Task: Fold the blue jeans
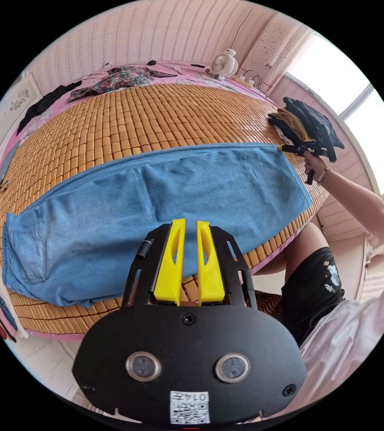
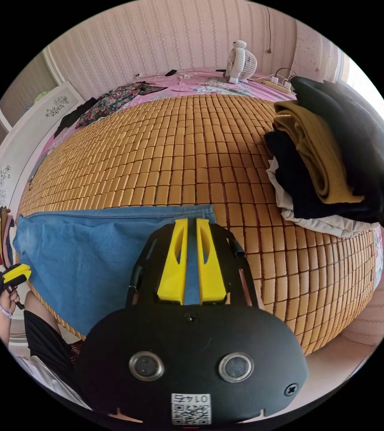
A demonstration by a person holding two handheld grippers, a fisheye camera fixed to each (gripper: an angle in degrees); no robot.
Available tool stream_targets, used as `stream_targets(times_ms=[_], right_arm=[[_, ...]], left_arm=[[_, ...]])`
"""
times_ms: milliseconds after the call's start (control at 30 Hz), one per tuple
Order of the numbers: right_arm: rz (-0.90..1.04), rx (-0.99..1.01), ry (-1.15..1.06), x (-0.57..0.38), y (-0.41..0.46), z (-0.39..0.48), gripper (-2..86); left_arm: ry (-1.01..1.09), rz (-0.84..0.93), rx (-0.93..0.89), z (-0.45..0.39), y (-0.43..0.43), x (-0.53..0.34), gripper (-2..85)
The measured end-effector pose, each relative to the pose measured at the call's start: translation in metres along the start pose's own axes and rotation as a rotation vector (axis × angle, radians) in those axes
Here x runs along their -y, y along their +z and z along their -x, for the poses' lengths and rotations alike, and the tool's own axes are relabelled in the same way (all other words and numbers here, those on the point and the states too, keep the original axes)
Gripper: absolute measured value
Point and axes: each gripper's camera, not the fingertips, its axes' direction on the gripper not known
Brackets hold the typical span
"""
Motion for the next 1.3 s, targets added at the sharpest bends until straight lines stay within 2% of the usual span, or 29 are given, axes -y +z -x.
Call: stream_targets(times_ms=[133, 267, 433, 500, 633, 667, 767, 867, 933, 1300], right_arm=[[-0.061, 0.061, 0.008, -0.003, -0.01, 0.0, 1.2], [-0.221, 0.032, 0.022, -0.012, -0.043, -0.003, 0.3], [-0.073, -0.037, 0.017, -0.011, 0.007, 0.003, 0.2], [-0.074, -0.089, -0.006, -0.015, 0.017, 0.013, 0.1], [-0.063, -0.095, -0.01, -0.015, 0.022, 0.017, 0.2], [-0.058, -0.081, 0.0, -0.015, 0.023, 0.016, 0.2], [-0.05, -0.054, 0.041, -0.015, 0.026, 0.014, 0.2], [-0.042, -0.058, 0.073, -0.014, 0.028, 0.016, 0.2], [-0.039, -0.083, 0.064, -0.014, 0.027, 0.022, 0.2], [-0.17, -0.161, -0.008, -0.027, -0.003, 0.04, 0.2]], left_arm=[[-0.113, -0.038, 0.031, 0.042, -0.009, -0.005, 4.6], [-0.133, -0.096, 0.036, 0.073, -0.023, -0.006, 5.1], [-0.199, -0.144, 0.155, 0.128, -0.048, -0.01, 5.5], [-0.246, -0.155, 0.231, 0.159, -0.061, -0.013, 5.6], [-0.492, -0.196, 0.357, 0.255, -0.095, -0.026, 5.9], [-0.606, -0.219, 0.336, 0.287, -0.104, -0.034, 6.0], [-0.744, -0.274, 0.275, 0.344, -0.118, -0.044, 6.2], [-0.834, -0.162, 0.322, 0.375, -0.106, -0.04, 6.5], [-0.87, -0.076, 0.315, 0.386, -0.095, -0.042, 6.7], [-0.739, -0.419, 0.161, 0.387, -0.17, -0.096, 1.0]])
